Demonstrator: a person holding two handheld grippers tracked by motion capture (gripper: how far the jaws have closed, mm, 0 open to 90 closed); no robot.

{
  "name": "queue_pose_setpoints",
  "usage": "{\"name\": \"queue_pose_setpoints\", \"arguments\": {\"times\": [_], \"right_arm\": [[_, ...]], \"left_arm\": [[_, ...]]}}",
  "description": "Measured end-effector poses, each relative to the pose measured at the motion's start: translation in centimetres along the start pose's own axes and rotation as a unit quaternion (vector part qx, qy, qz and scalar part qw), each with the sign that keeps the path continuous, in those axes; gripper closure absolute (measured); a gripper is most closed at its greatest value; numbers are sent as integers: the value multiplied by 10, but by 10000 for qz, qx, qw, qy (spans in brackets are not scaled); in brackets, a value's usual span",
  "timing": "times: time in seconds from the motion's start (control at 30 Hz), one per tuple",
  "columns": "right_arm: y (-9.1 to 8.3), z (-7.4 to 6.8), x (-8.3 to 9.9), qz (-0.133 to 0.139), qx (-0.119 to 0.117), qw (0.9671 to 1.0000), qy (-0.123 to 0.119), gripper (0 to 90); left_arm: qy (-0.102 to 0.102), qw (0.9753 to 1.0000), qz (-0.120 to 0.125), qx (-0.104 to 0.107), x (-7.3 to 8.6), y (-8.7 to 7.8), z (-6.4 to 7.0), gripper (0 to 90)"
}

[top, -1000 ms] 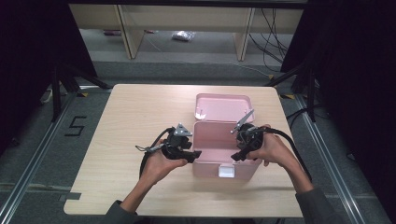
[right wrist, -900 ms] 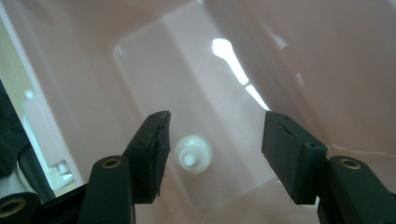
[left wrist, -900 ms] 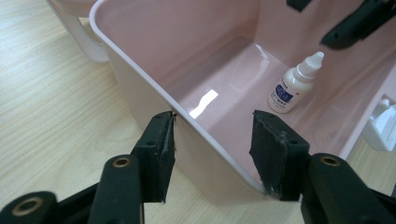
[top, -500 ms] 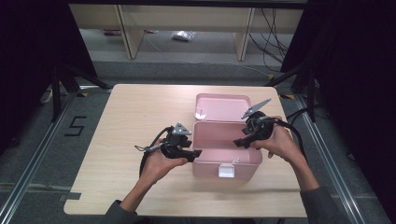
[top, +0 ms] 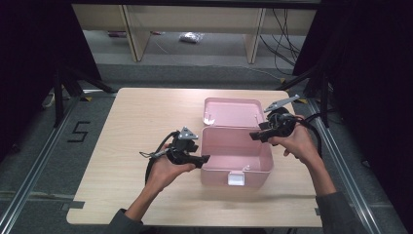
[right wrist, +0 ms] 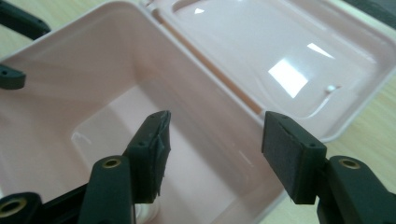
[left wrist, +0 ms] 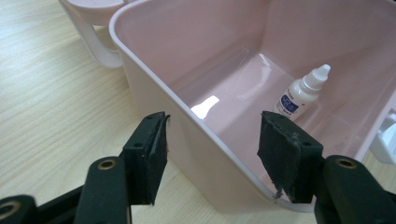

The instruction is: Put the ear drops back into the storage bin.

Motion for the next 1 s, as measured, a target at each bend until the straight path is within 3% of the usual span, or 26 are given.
{"name": "queue_pose_setpoints", "arguments": {"times": [0.23,0.37,0.4,0.43,0.5,0.6,0.63,0.73,0.77,0.8,0.9,1.0], "right_arm": [[-2,21,-8,302,179,9993,123,447],[0,30,-14,401,261,9982,351,452],[2,36,-14,461,331,9981,239,455],[3,37,-16,483,369,9973,401,458],[4,44,-17,477,426,9972,392,458],[7,55,-19,424,603,9959,534,465],[9,59,-20,477,659,9955,489,469],[11,67,-20,283,847,9925,831,476],[15,71,-22,395,880,9919,825,477],[15,71,-21,255,926,9907,967,478],[24,79,-22,286,994,9902,933,480],[30,83,-20,143,985,9900,996,489]], "left_arm": [[-161,9998,29,-148,-2,3,-8,392],[-220,9995,22,-211,-5,6,-14,388],[-247,9995,7,-220,-6,7,-15,388],[-237,9995,-40,-223,-8,6,-16,388],[-235,9995,23,-223,-11,9,-18,388],[-234,9994,-70,-227,-16,10,-21,388],[-277,9991,-13,-318,-19,13,-22,388],[-232,9992,-96,-311,-23,17,-24,388],[-216,9992,-111,-330,-25,19,-24,388],[-204,9991,-127,-345,-27,20,-25,388],[-200,9988,-164,-414,-30,26,-30,388],[-177,9984,-258,-478,-32,31,-34,389]]}}
Point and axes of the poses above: each handheld gripper's, and its own axes: y roughly forward along the jaws, x roughly out of its underside, z roughly to its right, the point moved 7 cm from there along y, roughly forward along the jaws, and after that the axes turned 12 degrees about z, right-handed, at the moved point
